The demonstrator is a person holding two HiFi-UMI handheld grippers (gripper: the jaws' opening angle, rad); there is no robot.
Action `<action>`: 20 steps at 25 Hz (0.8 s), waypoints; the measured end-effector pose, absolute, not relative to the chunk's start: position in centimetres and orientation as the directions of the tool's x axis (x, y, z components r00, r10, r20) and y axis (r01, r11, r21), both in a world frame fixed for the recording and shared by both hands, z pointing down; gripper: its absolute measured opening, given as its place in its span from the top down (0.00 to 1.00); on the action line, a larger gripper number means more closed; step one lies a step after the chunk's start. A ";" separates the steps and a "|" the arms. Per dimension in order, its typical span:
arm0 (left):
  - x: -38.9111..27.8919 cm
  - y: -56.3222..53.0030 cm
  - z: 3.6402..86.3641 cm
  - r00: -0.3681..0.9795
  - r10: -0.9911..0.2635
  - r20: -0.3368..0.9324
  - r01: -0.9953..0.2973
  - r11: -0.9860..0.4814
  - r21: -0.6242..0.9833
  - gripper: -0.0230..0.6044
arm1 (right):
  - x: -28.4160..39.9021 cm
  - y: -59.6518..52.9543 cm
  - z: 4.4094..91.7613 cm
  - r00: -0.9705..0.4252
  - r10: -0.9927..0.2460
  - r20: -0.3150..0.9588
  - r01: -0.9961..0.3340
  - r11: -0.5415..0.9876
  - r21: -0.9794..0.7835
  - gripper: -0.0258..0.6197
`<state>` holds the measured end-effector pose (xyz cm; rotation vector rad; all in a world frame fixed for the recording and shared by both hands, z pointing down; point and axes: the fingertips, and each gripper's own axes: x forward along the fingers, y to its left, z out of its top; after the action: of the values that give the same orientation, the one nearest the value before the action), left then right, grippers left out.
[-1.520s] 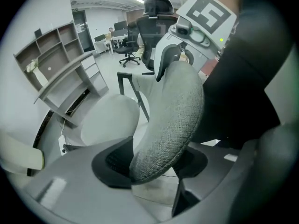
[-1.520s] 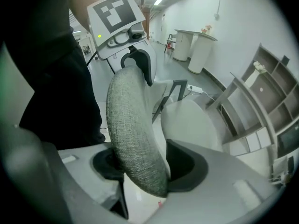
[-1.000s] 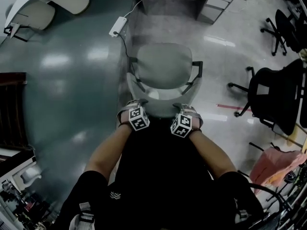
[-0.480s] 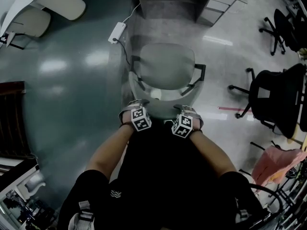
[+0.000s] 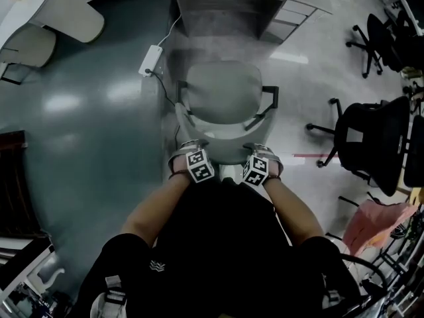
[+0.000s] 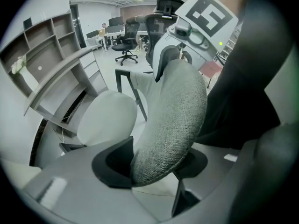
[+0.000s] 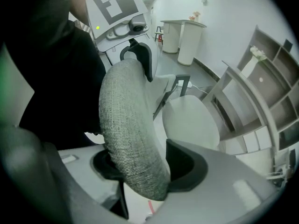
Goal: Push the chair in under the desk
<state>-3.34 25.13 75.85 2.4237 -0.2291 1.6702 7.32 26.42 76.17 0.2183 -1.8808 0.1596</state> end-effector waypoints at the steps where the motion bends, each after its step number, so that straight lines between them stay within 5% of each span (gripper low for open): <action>1: -3.5 24.3 75.8 0.354 -0.023 0.935 -0.231 -0.971 0.064 0.59 | 7.2 25.6 76.1 -0.307 -0.074 0.949 -0.235 0.972 0.000 0.62; 20: -5.8 13.7 75.3 0.365 -0.013 0.931 -0.177 -0.983 0.055 0.60 | 5.0 15.3 75.6 -0.283 -0.117 0.952 -0.280 0.959 0.035 0.62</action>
<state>-5.81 13.69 75.26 2.4714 -0.1739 1.6832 4.98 15.30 75.63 0.2906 -1.8608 0.1624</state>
